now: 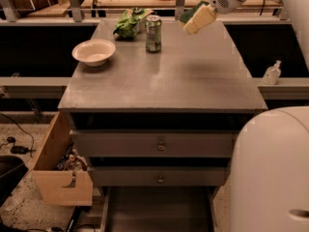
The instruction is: Move sponge near green can
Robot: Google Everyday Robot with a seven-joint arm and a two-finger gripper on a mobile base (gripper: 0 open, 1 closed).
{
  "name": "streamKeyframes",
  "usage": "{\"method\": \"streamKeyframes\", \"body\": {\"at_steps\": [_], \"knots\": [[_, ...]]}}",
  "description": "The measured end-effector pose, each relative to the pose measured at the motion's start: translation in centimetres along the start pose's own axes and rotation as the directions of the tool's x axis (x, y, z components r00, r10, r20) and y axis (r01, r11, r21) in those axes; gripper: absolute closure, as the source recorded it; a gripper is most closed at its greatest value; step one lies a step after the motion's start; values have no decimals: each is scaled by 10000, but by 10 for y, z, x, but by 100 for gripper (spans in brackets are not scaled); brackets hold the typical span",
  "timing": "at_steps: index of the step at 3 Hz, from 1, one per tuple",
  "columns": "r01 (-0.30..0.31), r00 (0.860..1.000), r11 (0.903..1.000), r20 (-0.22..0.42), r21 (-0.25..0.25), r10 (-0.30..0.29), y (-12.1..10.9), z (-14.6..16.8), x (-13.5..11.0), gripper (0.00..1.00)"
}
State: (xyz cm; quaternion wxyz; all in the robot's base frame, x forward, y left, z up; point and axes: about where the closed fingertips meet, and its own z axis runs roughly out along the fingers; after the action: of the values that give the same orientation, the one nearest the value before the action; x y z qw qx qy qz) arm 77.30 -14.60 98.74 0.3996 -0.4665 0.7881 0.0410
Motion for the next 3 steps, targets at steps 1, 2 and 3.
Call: {"method": "streamKeyframes", "body": {"at_steps": [1,2,3], "knots": [[-863,9945,9958,615,293,844,-21,22,-8,100],[-2184,9690,9727,1355,791,2065,-50,46,-4,100],[-3098,9419,9438,1725,1154,2881,-72,61,10,100]]}}
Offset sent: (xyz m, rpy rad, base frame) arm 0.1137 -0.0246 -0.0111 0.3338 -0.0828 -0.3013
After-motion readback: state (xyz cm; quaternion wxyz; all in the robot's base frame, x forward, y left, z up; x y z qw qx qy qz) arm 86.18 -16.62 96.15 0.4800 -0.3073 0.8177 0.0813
